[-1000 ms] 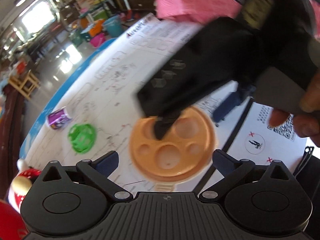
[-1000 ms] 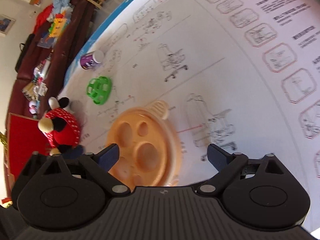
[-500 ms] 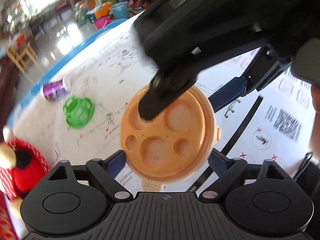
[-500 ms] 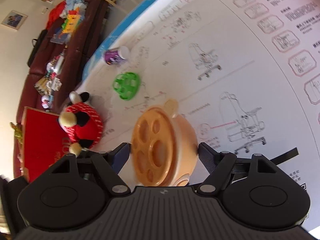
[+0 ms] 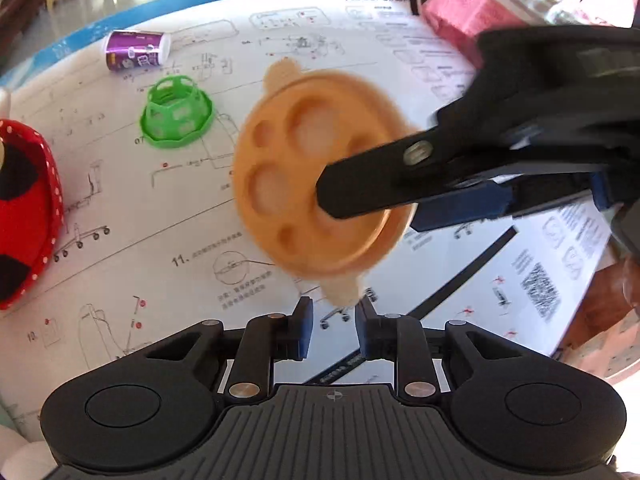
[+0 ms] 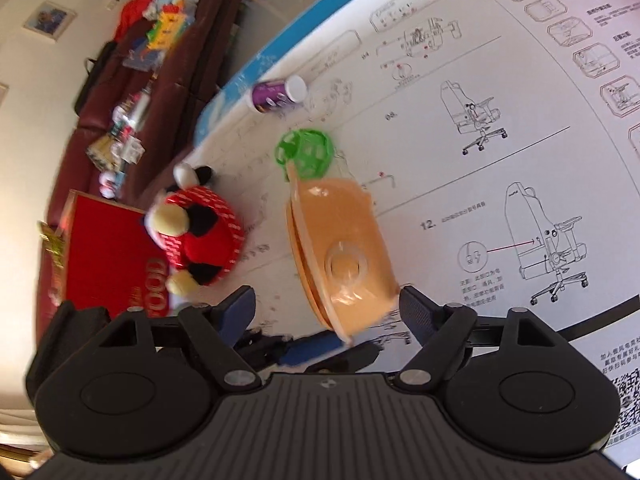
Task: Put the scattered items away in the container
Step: 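Grasp the orange toy's rim with the right gripper and tilt it up, then close the left gripper on the orange toy while the right gripper holds it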
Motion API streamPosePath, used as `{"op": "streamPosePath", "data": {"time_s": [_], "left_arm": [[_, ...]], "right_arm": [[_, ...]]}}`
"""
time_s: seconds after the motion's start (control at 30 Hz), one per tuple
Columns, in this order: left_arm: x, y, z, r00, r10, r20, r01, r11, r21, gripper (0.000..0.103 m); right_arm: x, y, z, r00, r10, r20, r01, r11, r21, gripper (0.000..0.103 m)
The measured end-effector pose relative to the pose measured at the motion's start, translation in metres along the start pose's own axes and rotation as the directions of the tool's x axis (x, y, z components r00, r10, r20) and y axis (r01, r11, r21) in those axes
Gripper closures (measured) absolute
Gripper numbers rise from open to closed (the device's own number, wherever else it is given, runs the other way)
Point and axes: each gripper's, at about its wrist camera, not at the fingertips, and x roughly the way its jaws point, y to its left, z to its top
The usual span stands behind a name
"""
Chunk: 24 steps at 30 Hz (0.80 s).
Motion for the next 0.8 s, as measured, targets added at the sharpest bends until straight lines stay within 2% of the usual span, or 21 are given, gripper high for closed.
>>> {"op": "streamPosePath", "data": {"time_s": [0.03,0.07,0.1,0.17,0.23,0.43,0.5,0.53,0.63,0.67,0.73,0.8], "left_arm": [[0.001,-0.002,0.000,1.000,0.016,0.003,-0.016,1.000,0.013,0.070],[0.001,-0.003,0.000,1.000,0.024,0.005,-0.024,1.000,0.020,0.066],[0.002,-0.001,0.000,1.000,0.026,0.011,-0.027,0.999,0.022,0.064],[-0.003,0.002,-0.001,0.999,0.033,0.030,-0.033,0.999,0.016,0.063],[-0.009,0.007,-0.003,0.997,0.056,0.056,-0.057,0.998,0.011,0.053],[-0.025,0.019,-0.003,0.988,0.112,0.109,-0.112,0.994,-0.009,0.023],[-0.029,0.018,0.002,0.984,0.124,0.132,-0.125,0.992,-0.003,0.020],[-0.031,0.015,0.004,0.981,0.133,0.144,-0.136,0.991,0.008,0.018],[-0.031,0.001,0.014,0.973,0.147,0.176,-0.163,0.983,0.079,0.010],[-0.030,-0.006,0.019,0.970,0.156,0.184,-0.179,0.977,0.115,0.010],[-0.023,-0.021,0.029,0.963,0.185,0.198,-0.223,0.957,0.188,0.006],[-0.013,-0.033,0.040,0.955,0.210,0.208,-0.259,0.934,0.246,0.005]], "right_arm": [[0.004,0.002,0.001,0.999,-0.038,0.002,0.038,0.999,-0.019,0.030],[0.008,0.003,0.000,0.997,-0.079,0.012,0.080,0.996,-0.041,0.040],[0.011,0.004,0.001,0.995,-0.103,0.015,0.104,0.993,-0.055,0.045],[0.015,-0.001,0.001,0.998,-0.070,-0.009,0.069,0.997,-0.024,0.070],[0.018,0.001,-0.002,0.998,-0.057,-0.017,0.057,0.998,-0.028,0.075],[0.013,0.007,0.000,0.999,-0.052,-0.014,0.051,0.998,-0.043,0.068],[0.005,0.003,0.004,0.998,-0.055,0.005,0.055,0.998,-0.039,0.056],[-0.001,0.000,0.006,0.998,-0.058,0.021,0.059,0.998,-0.031,0.046],[-0.016,-0.014,0.018,0.994,-0.077,0.072,0.077,0.997,0.001,0.042],[-0.019,-0.020,0.023,0.993,-0.080,0.082,0.078,0.997,0.024,0.035],[-0.023,-0.031,0.032,0.992,-0.083,0.097,0.078,0.995,0.056,0.031],[-0.020,-0.040,0.041,0.990,-0.094,0.107,0.088,0.994,0.066,0.031]]}}
